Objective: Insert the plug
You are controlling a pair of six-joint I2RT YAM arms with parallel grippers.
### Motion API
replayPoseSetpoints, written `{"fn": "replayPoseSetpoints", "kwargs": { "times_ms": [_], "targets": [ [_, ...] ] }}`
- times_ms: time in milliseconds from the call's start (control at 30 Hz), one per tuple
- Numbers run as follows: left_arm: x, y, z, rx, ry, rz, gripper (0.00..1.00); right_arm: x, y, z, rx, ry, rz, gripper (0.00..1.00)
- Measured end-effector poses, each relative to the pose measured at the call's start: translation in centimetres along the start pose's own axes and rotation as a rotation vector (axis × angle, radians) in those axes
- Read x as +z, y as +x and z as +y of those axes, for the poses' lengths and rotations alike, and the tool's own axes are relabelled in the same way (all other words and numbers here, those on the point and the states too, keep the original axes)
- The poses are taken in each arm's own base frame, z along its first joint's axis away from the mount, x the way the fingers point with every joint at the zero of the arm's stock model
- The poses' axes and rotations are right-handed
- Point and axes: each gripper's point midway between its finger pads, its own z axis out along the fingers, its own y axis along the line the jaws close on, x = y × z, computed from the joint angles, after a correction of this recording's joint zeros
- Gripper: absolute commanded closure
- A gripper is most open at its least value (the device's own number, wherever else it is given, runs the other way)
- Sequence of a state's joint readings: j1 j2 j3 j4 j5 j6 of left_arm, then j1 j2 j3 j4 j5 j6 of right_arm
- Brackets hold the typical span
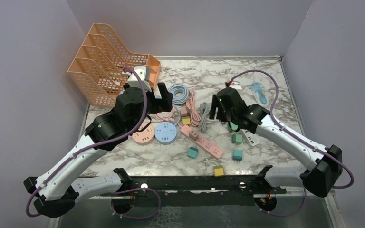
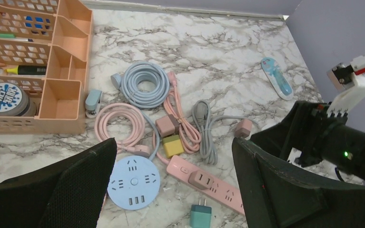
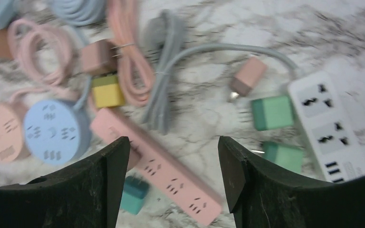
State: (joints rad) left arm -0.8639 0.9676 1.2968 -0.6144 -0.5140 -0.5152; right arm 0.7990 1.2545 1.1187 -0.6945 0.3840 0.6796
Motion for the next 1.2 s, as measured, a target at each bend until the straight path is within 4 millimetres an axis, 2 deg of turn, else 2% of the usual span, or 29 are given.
{"fn": "replayPoseSetpoints", "kwargs": {
  "times_ms": [133, 200, 267, 500, 767, 933, 1100, 1200],
  "targets": [
    [0.4, 1.7, -0.2, -0.012, 0.014, 0.044, 0.06, 2.5, 1.0, -7.0, 0.144, 0.189, 0.044, 0.32],
    [0.7, 2.9, -0.4, -0.018, 0.024, 0.075, 0.06, 3.3, 1.3, -8.9, 0.183, 0.242, 0.061, 0.32],
    [0.9, 3.9, -0.6, -0.026, 0.037, 0.103, 0.06, 4.2, 1.5, -9.8, 0.204, 0.271, 0.080, 0.33],
    [2.2, 7.4, -1.6, -0.053, 0.066, 0.203, 0.06, 8.4, 4.5, -11.4, 0.189, 0.363, 0.209, 0.36],
    [3.3, 9.0, -2.2, -0.078, 0.077, 0.234, 0.06, 11.3, 6.2, -11.7, 0.176, 0.390, 0.256, 0.46],
    [4.0, 9.5, -2.5, -0.088, 0.080, 0.241, 0.06, 12.4, 6.4, -11.7, 0.172, 0.391, 0.256, 0.56],
    [4.6, 10.2, -2.7, -0.096, 0.082, 0.251, 0.06, 13.3, 6.2, -11.7, 0.156, 0.379, 0.242, 0.74],
    [4.8, 10.8, -2.9, -0.108, 0.088, 0.259, 0.06, 13.7, 5.6, -11.4, 0.142, 0.355, 0.219, 0.79]
  ]
}}
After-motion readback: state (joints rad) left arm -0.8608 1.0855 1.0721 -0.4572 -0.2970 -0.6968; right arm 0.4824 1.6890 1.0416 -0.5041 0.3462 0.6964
